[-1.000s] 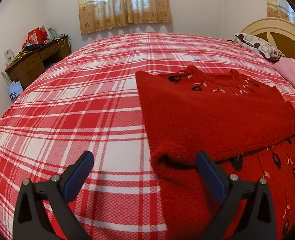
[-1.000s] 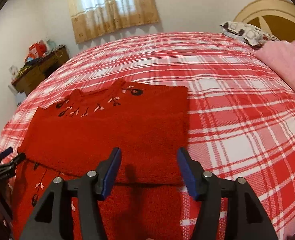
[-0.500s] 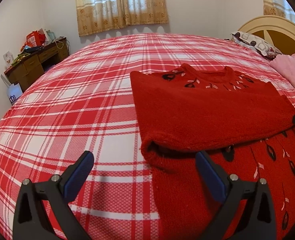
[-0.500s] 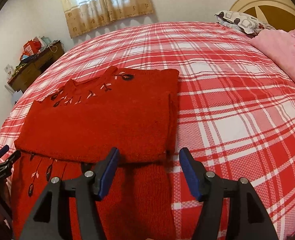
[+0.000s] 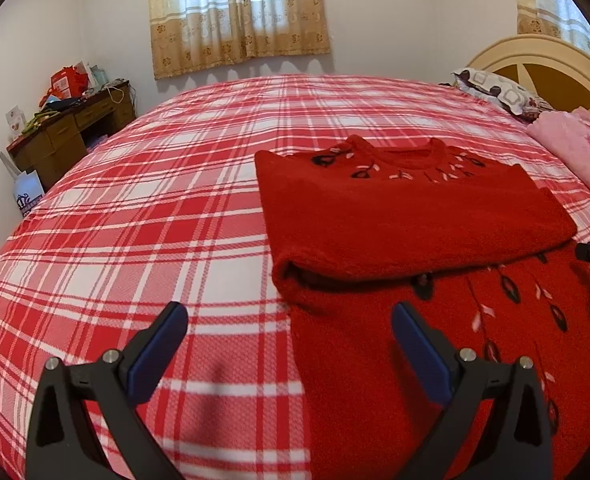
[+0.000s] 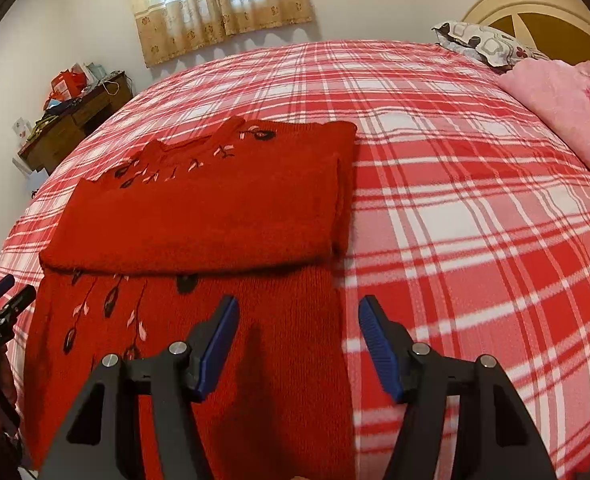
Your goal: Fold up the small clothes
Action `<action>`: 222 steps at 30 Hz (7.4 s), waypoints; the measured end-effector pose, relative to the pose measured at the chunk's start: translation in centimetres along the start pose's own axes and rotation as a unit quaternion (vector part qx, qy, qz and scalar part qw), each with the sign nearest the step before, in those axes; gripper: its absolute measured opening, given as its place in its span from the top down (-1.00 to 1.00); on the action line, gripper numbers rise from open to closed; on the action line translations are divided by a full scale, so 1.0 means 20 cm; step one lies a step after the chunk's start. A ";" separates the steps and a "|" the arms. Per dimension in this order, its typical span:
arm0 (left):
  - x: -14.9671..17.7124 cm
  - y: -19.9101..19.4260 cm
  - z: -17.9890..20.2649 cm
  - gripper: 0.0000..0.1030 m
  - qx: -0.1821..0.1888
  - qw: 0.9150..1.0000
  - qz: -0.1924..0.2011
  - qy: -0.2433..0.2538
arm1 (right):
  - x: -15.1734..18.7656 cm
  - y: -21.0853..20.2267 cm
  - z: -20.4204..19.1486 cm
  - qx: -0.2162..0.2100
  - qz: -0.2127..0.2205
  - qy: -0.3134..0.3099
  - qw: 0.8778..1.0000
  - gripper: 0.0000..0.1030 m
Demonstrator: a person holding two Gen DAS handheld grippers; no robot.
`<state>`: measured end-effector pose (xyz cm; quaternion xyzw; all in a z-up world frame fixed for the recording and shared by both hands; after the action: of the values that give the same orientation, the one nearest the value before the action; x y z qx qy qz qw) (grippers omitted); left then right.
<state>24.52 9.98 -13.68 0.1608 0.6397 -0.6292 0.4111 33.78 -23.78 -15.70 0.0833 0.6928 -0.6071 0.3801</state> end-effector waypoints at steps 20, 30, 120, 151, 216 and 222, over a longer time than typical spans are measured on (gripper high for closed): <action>0.23 -0.19 0.05 -1.00 0.022 0.999 -0.029 0.035 | 0.24 -0.18 -0.13 0.006 -0.027 -0.041 0.999 -0.26; 0.36 -0.25 0.04 -1.00 0.024 0.998 -0.049 0.043 | 0.39 -0.27 -0.20 0.009 -0.043 -0.056 0.997 -0.35; 0.54 -0.67 -0.14 0.86 0.196 0.967 -0.149 -0.059 | 0.80 -0.94 -0.04 -0.102 0.109 0.067 0.987 0.86; -0.13 -0.52 -0.07 0.86 0.207 0.975 -0.033 -0.068 | -0.10 -0.90 0.04 -0.052 0.226 0.052 0.971 0.87; -0.50 0.40 -0.08 -0.43 -0.019 0.999 -0.010 -0.039 | -0.84 0.41 -0.16 -0.042 0.043 -0.038 0.997 -0.01; -0.43 0.33 -0.17 -0.44 -0.003 0.998 -0.023 -0.052 | -0.62 0.30 -0.14 -0.026 0.015 -0.059 0.998 -0.05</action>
<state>33.48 16.83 -12.20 0.1118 0.6230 -0.6442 0.4294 44.69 -15.56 -12.68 0.0476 0.6834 -0.5873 0.4311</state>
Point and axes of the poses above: each gripper's, at about its wrist camera, not at the fingertips, and y roughly the way its jaws point, z to its right, x to its underside, the point moved 3 cm from there along y, roughly the way its jaws point, and after that the axes turned 14 degrees about -y, right-handed, at the moved point
